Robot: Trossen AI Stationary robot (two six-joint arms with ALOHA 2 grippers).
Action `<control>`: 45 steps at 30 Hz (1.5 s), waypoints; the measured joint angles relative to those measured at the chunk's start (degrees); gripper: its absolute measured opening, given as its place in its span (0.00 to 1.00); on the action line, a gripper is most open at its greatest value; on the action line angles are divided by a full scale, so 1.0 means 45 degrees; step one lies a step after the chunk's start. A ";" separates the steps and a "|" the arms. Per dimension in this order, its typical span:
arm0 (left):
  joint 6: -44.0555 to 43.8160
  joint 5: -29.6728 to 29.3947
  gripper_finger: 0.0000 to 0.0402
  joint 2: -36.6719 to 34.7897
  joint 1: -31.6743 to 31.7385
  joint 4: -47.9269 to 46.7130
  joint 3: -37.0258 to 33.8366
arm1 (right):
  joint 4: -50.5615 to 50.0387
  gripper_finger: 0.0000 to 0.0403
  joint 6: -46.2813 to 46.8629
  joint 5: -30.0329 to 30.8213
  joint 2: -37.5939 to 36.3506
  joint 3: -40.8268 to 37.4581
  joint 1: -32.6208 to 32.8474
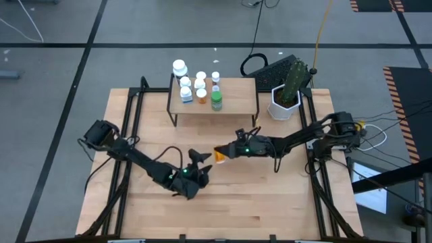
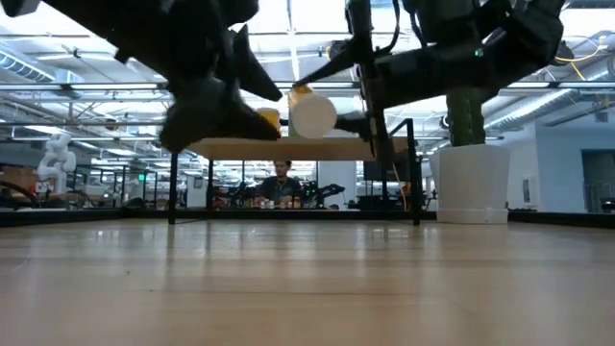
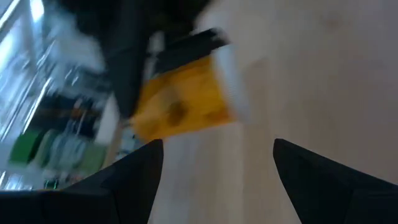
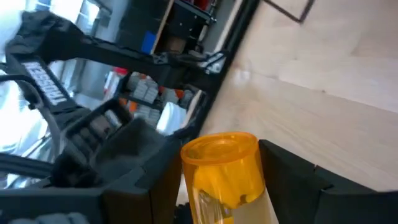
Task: Pick and place medicine bottles onto shelf by color
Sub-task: Put the orange pill bottle on the shelf
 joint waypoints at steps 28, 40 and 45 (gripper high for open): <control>0.7163 0.5622 0.63 0.0005 0.0900 0.2598 -0.0001 | -0.1295 0.49 0.3994 -0.5080 0.0626 0.0012 -0.0748; 0.8266 0.7632 0.68 -0.0005 0.1814 0.1792 0.0005 | -0.1147 0.49 0.4167 -0.5279 0.0665 0.0010 -0.0719; 0.8174 0.7573 0.67 -0.0005 0.1835 0.2364 0.0000 | -0.0862 0.49 0.4007 -0.5323 0.0650 0.0010 -0.0600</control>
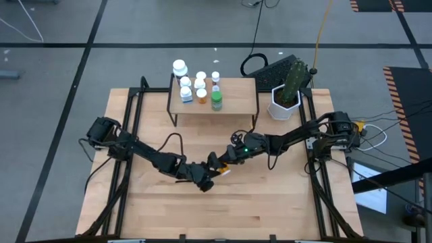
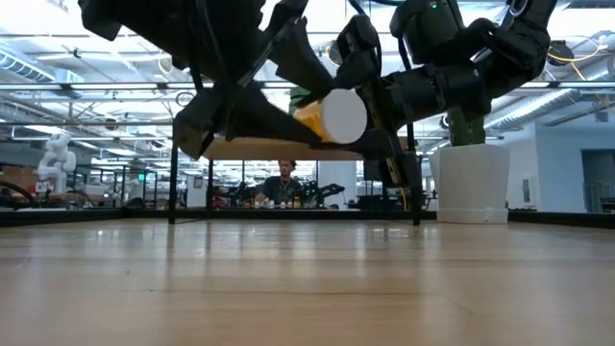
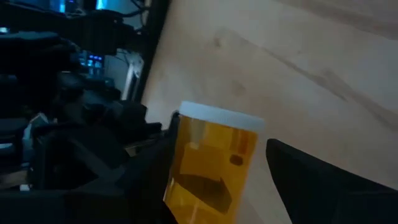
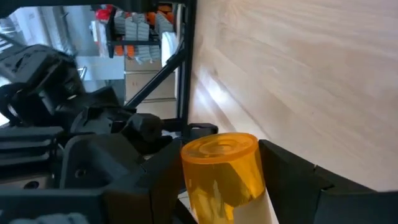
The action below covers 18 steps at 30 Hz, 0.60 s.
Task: Pick and place medicine bottles onto shelf by color
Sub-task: Put the orange pill bottle on the shelf
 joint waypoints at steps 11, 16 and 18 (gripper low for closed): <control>0.0360 -0.0158 0.53 0.0000 0.0001 0.0520 0.0000 | 0.0379 0.49 -0.0383 -0.0791 -0.0010 0.0000 0.0085; 0.0464 -0.0185 0.48 0.0000 0.0001 0.0528 0.0000 | 0.0419 0.49 -0.1228 -0.0836 -0.0010 0.0005 0.0080; 0.0411 -0.0180 0.48 0.0000 0.0001 0.0528 0.0000 | 0.0419 0.50 -0.1464 -0.0860 -0.0010 0.0005 0.0078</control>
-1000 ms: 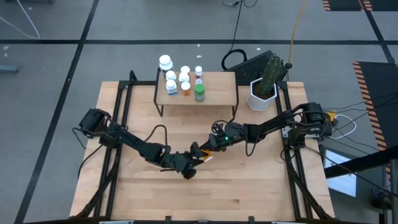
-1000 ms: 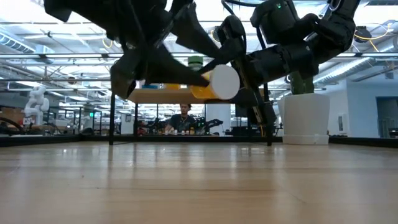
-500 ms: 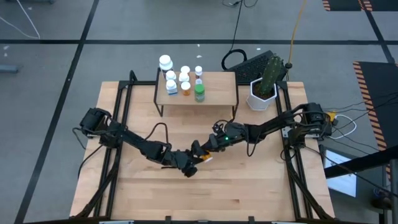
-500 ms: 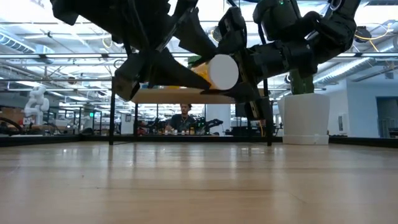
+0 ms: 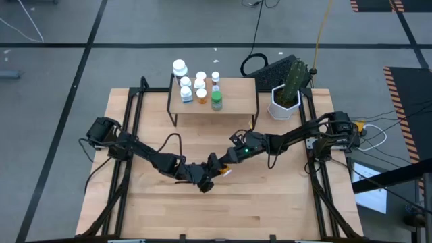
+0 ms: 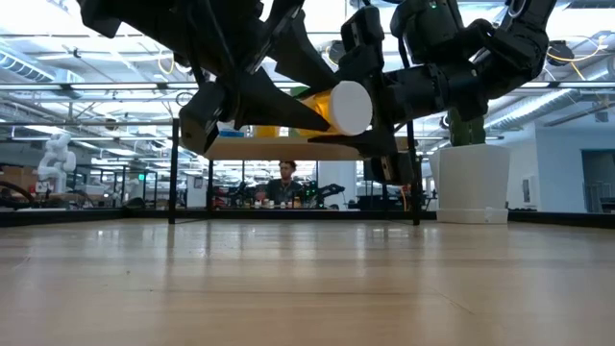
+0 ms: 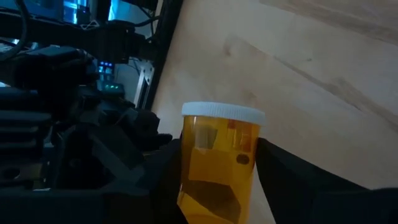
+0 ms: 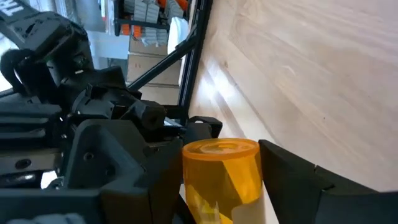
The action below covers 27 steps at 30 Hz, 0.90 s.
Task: Pick and place medicine bottles onto shelf by color
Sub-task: Put the orange pill bottle on the shelf
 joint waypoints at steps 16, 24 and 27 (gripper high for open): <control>-0.3154 -0.0113 0.47 0.0015 -0.0218 0.0145 0.0004 | 0.0776 0.60 -0.6148 0.0225 0.0005 -0.0010 -0.0227; -0.3267 0.0063 0.47 0.0015 -0.0214 0.0760 0.0010 | 0.1104 0.67 -0.6569 -0.1352 0.0005 -0.0010 -0.0610; -0.3964 0.0291 0.47 0.0000 -0.0228 0.0935 0.0012 | 0.1436 0.69 -0.7669 -0.1386 -0.0007 -0.0015 -0.0610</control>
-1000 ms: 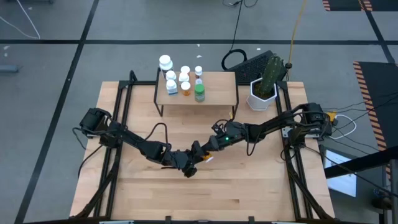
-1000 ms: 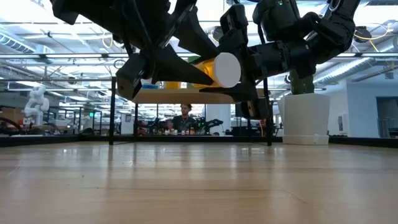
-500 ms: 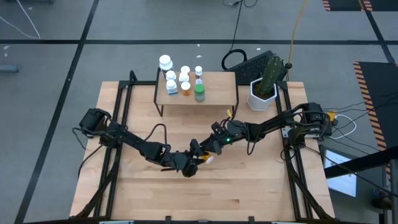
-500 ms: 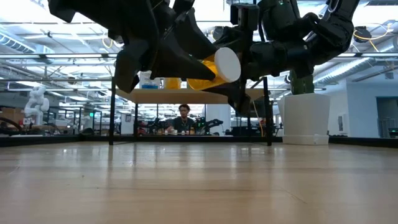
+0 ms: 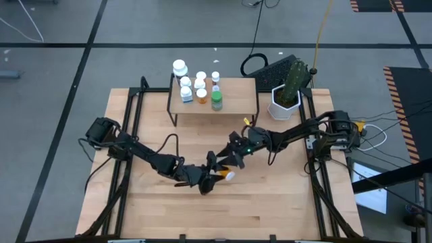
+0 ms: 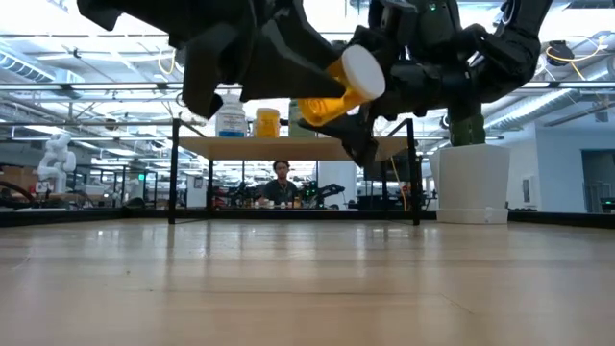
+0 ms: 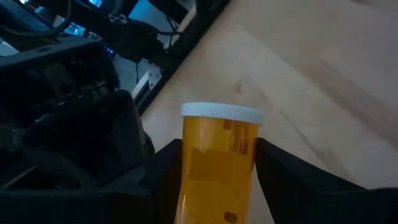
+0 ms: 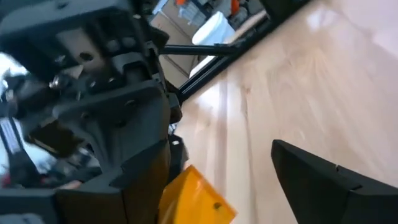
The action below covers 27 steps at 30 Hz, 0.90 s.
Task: Pick and place medicine bottles onto shelf by color
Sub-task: Put the orange pill bottle on the shelf
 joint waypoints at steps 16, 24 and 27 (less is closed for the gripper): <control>-0.2747 0.0657 0.47 0.0039 0.0212 0.0107 -0.0051 | -0.1247 0.72 -0.7104 0.0406 -0.2893 -0.0384 0.0042; -0.6804 0.0013 0.47 0.0029 0.1273 0.0709 -0.0041 | -0.2076 0.72 -1.0791 0.0574 -0.5060 -0.1787 0.0766; -0.8427 0.0333 0.47 0.0029 0.1971 0.0686 -0.0041 | -0.2083 0.72 -1.2088 0.0655 -0.5059 -0.2342 0.0961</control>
